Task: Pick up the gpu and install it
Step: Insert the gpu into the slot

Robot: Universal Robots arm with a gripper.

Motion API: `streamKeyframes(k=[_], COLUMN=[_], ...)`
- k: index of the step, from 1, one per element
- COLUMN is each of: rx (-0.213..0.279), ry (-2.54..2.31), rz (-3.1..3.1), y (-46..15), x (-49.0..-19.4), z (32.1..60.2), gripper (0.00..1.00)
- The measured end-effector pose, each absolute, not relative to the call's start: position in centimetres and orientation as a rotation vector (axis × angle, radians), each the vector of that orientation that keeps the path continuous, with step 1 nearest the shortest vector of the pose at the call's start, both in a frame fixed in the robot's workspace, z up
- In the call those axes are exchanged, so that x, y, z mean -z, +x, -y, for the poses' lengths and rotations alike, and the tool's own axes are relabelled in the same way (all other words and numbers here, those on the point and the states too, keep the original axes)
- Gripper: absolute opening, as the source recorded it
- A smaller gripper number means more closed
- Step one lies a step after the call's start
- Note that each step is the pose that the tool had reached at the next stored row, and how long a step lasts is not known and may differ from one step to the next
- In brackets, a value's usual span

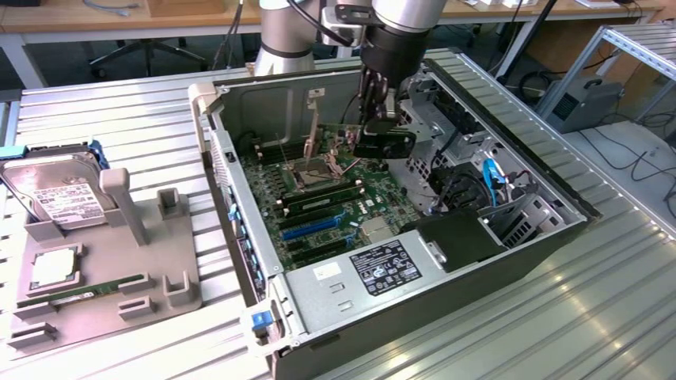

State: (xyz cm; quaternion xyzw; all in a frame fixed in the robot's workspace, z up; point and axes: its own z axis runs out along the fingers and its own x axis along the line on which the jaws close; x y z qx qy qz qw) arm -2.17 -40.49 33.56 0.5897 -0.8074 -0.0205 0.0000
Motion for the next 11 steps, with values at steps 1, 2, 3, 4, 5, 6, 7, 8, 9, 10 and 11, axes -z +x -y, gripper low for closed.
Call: streamKeyframes(k=[1, 2, 3, 4, 5, 6, 7, 8, 9, 10, 11], rx=[0.064, 0.064, 0.064, 0.064, 0.064, 0.064, 0.064, 0.064, 0.064, 0.064, 0.064], ry=[1.858, 1.864, 1.871, 1.879, 1.886, 1.897, 1.904, 1.910, 1.915, 1.921, 1.927], rz=[2.532, 2.528, 2.522, 2.516, 2.511, 2.503, 2.497, 2.492, 2.488, 2.483, 2.479], y=[-2.17, -2.17, -2.17, -2.17, -2.17, -2.17, -2.17, -2.17, -2.17, -2.17, -2.17], x=[-33.56, -33.56, -33.56, -33.56, -33.56, -33.56, -33.56, -33.56, -33.56, -33.56, -33.56], z=[40.49, 40.49, 40.49, 40.49, 40.49, 40.49, 40.49, 40.49, 40.49, 40.49, 40.49], gripper=[0.27, 0.27, 0.27, 0.27, 0.27, 0.27, 0.27, 0.27, 0.27, 0.27, 0.27])
